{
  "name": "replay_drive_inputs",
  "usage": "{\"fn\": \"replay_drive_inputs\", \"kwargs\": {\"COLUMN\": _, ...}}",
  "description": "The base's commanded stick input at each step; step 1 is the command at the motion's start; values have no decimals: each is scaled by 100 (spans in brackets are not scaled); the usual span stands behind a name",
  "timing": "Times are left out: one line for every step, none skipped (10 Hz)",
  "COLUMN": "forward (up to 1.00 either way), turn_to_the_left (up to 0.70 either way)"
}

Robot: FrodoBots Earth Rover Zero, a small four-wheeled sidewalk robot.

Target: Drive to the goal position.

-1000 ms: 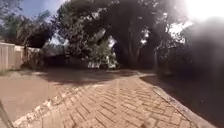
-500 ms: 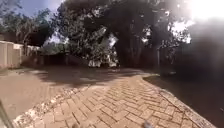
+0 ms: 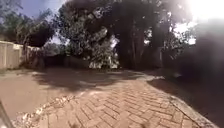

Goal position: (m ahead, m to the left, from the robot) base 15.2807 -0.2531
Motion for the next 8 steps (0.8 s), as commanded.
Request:
{"fn": "replay_drive_inputs", "kwargs": {"forward": 70, "turn_to_the_left": 0}}
{"fn": "replay_drive_inputs", "kwargs": {"forward": 70, "turn_to_the_left": 0}}
{"fn": "replay_drive_inputs", "kwargs": {"forward": 70, "turn_to_the_left": 0}}
{"fn": "replay_drive_inputs", "kwargs": {"forward": 70, "turn_to_the_left": 0}}
{"fn": "replay_drive_inputs", "kwargs": {"forward": 70, "turn_to_the_left": 0}}
{"fn": "replay_drive_inputs", "kwargs": {"forward": 70, "turn_to_the_left": 0}}
{"fn": "replay_drive_inputs", "kwargs": {"forward": 70, "turn_to_the_left": 0}}
{"fn": "replay_drive_inputs", "kwargs": {"forward": 70, "turn_to_the_left": 0}}
